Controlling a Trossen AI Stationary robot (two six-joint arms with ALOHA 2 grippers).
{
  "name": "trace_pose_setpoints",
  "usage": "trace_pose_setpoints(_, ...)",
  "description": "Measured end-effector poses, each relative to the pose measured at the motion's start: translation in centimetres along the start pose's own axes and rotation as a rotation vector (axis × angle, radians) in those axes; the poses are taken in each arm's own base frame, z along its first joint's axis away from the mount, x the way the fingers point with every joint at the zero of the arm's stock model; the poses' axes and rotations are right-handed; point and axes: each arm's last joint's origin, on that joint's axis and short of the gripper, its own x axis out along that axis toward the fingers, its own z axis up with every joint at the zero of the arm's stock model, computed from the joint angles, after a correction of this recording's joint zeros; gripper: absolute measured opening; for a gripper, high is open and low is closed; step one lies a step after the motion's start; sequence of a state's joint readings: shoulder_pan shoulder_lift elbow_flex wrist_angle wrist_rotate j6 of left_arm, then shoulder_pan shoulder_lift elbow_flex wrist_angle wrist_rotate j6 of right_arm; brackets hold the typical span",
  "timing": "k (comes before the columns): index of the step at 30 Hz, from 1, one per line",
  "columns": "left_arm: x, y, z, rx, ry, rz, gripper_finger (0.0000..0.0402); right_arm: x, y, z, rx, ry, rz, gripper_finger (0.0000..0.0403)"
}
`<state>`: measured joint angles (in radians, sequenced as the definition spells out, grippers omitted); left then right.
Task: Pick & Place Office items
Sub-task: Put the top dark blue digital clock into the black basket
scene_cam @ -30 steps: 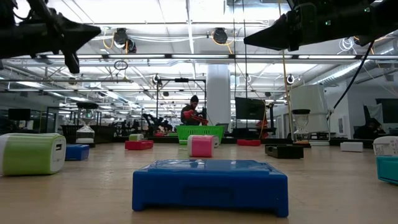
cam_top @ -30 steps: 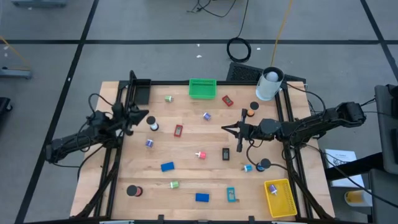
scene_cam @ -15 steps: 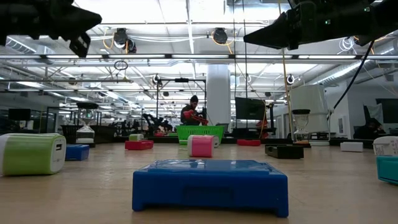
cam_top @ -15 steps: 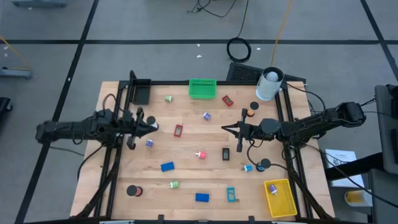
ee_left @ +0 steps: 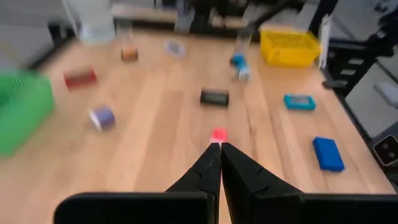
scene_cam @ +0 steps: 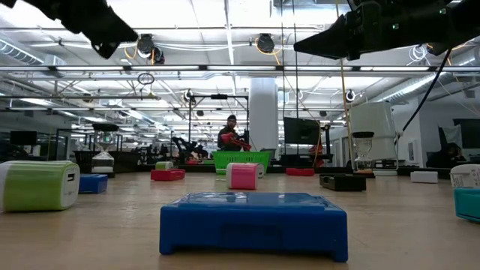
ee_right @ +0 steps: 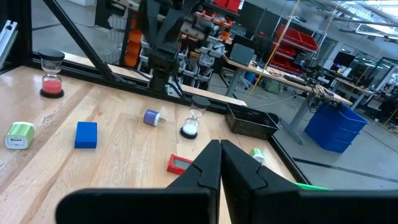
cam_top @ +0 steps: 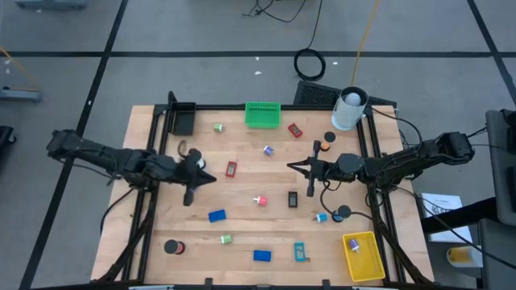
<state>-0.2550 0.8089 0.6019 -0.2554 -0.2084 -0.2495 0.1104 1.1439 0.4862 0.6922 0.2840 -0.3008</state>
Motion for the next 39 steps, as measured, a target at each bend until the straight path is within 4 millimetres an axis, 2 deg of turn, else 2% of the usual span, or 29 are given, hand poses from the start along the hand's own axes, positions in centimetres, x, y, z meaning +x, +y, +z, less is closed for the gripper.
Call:
trace_pose_setpoints(7, 1.9, -2.0, 0.3, -0.119, 0.213, 0.016, 0.0017, 0.0, 0.0, 0.0, 0.000, 0.000, 0.001, 0.0004)
trace_pose_setpoints(16, 4.3, -4.5, -0.6, -0.094, 0.378, -0.025, 0.0017, 0.0, 0.0, 0.0, 0.000, 0.000, 0.001, 0.0004)
trace_pose_setpoints(20, 4.8, -5.5, -0.2, -0.172, 0.418, -0.009, 0.0017, 0.0, 0.0, 0.0, 0.000, 0.000, 0.002, 0.0004)
trace_pose_setpoints(24, 4.9, -6.4, 0.4, -0.153, 0.495, 0.015, 0.0029, 0.0, 0.0, 0.0, 0.000, 0.000, 0.001, 0.0004)
trace_pose_setpoints(28, 5.2, -7.3, 0.5, -0.098, 0.540, 0.038, 0.0073, 0.0, 0.0, 0.0, 0.000, 0.002, 0.002, 0.0004)
trace_pose_setpoints(31, 5.9, -7.8, 0.0, -0.126, 0.559, 0.053, 0.0119, 0.0, 0.1, -0.2, -0.004, 0.015, 0.006, 0.0004)
trace_pose_setpoints(39, 8.3, -9.3, -3.1, -0.101, 0.715, 0.074, 0.0251, 0.2, 0.2, -0.4, 0.011, 0.025, 0.009, 0.0004)
